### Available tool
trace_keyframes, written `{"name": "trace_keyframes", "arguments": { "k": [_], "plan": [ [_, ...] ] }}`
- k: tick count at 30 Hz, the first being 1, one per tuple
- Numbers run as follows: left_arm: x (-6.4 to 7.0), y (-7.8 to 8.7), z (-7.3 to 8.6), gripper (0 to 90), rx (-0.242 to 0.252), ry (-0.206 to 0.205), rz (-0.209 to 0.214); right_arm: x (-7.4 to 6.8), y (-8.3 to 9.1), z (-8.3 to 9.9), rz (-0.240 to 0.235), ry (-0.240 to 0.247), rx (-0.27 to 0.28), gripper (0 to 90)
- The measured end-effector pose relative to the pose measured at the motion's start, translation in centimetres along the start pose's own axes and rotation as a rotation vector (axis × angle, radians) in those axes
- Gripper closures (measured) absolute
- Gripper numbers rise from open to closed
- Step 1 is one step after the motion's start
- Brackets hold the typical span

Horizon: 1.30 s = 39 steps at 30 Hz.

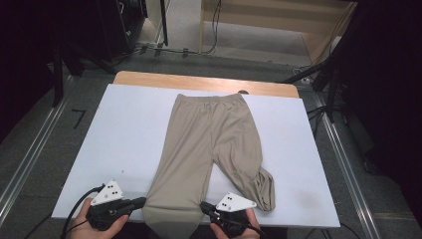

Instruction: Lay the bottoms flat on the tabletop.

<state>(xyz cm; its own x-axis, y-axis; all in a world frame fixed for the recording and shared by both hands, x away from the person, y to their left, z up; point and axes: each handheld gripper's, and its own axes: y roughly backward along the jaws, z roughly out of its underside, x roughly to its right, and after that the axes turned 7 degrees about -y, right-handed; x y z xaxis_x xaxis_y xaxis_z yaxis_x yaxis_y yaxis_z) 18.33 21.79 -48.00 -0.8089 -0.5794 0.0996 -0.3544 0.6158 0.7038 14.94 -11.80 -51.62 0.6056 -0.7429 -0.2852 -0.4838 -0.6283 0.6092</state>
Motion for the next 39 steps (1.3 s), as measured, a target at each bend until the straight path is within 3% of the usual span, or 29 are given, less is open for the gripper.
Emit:
{"name": "trace_keyframes", "arguments": {
  "k": [1, 2, 3, 4, 5, 8, 10, 12, 15, 16, 18, 21, 22, 26, 28, 30, 32, 34, 35, 38, 39],
  "plan": [
    [0.0, -0.3, 0.3, 90.0, -0.014, 0.004, 0.004, 0.1, -0.2, 0.2, 0.004, 0.002, -0.018, 79.1],
    [0.0, -0.6, 0.4, 90.0, -0.018, -0.001, -0.007, 0.1, -0.3, 0.5, 0.022, 0.010, -0.033, 68.9],
    [-0.1, -0.7, 0.4, 78.8, -0.007, -0.004, -0.020, 0.2, 0.0, 0.5, 0.041, 0.021, -0.026, 62.5],
    [0.0, -0.6, 0.3, 78.8, 0.012, -0.003, -0.029, 0.4, 0.7, 0.5, 0.042, 0.022, -0.015, 57.4],
    [0.0, -0.5, 0.1, 72.9, 0.042, -0.002, -0.024, 0.8, 1.3, 0.3, 0.041, 0.024, -0.001, 54.7],
    [0.5, -0.4, -0.6, 53.8, 0.092, -0.016, 0.005, 3.2, 5.3, -0.4, 0.121, -0.009, 0.080, 50.9],
    [1.0, -0.8, -1.3, 46.0, 0.123, -0.024, 0.040, 5.3, 7.8, -0.3, 0.200, -0.031, 0.127, 48.6],
    [1.4, -1.4, -2.0, 40.5, 0.134, -0.033, 0.067, 7.4, 9.7, 0.2, 0.240, -0.064, 0.142, 45.6],
    [2.3, -2.8, -3.8, 37.2, 0.140, -0.064, 0.082, 9.4, 10.9, 1.5, 0.272, -0.094, 0.091, 39.8],
    [2.5, -3.3, -4.3, 36.5, 0.140, -0.079, 0.090, 10.4, 11.0, 2.8, 0.303, -0.104, 0.069, 36.5],
    [3.0, -4.4, -5.3, 36.2, 0.137, -0.098, 0.103, 10.7, 11.0, 3.1, 0.310, -0.103, 0.059, 33.2],
    [3.6, -6.0, -6.8, 33.7, 0.128, -0.120, 0.121, 11.2, 10.3, 3.8, 0.297, -0.086, -0.004, 24.7],
    [3.8, -6.5, -7.3, 33.7, 0.128, -0.127, 0.124, 11.3, 10.1, 3.8, 0.294, -0.094, -0.023, 25.8],
    [4.1, -8.5, -9.1, 33.7, 0.135, -0.130, 0.130, 11.2, 9.5, 4.2, 0.281, -0.109, -0.022, 63.7],
    [4.0, -9.6, -10.0, 33.9, 0.134, -0.122, 0.133, 10.6, 9.6, 4.0, 0.285, -0.103, -0.014, 74.0],
    [4.0, -10.6, -10.8, 34.0, 0.130, -0.122, 0.136, 9.8, 9.9, 3.6, 0.273, -0.105, 0.000, 76.8],
    [4.1, -11.5, -11.6, 33.9, 0.124, -0.125, 0.142, 8.7, 10.0, 3.3, 0.244, -0.118, 0.015, 77.2],
    [4.3, -12.3, -12.3, 34.0, 0.114, -0.134, 0.142, 7.2, 9.6, 2.9, 0.214, -0.099, 0.007, 75.8],
    [4.4, -12.8, -12.7, 34.2, 0.107, -0.141, 0.145, 6.8, 9.5, 2.8, 0.191, -0.088, 0.007, 72.2],
    [4.8, -14.2, -13.7, 34.7, 0.094, -0.151, 0.153, 5.7, 9.4, 2.2, 0.087, -0.056, 0.002, 49.1],
    [5.1, -14.8, -14.1, 34.7, 0.086, -0.157, 0.158, 5.8, 9.6, 2.1, 0.075, -0.058, 0.010, 48.3]
  ]
}}
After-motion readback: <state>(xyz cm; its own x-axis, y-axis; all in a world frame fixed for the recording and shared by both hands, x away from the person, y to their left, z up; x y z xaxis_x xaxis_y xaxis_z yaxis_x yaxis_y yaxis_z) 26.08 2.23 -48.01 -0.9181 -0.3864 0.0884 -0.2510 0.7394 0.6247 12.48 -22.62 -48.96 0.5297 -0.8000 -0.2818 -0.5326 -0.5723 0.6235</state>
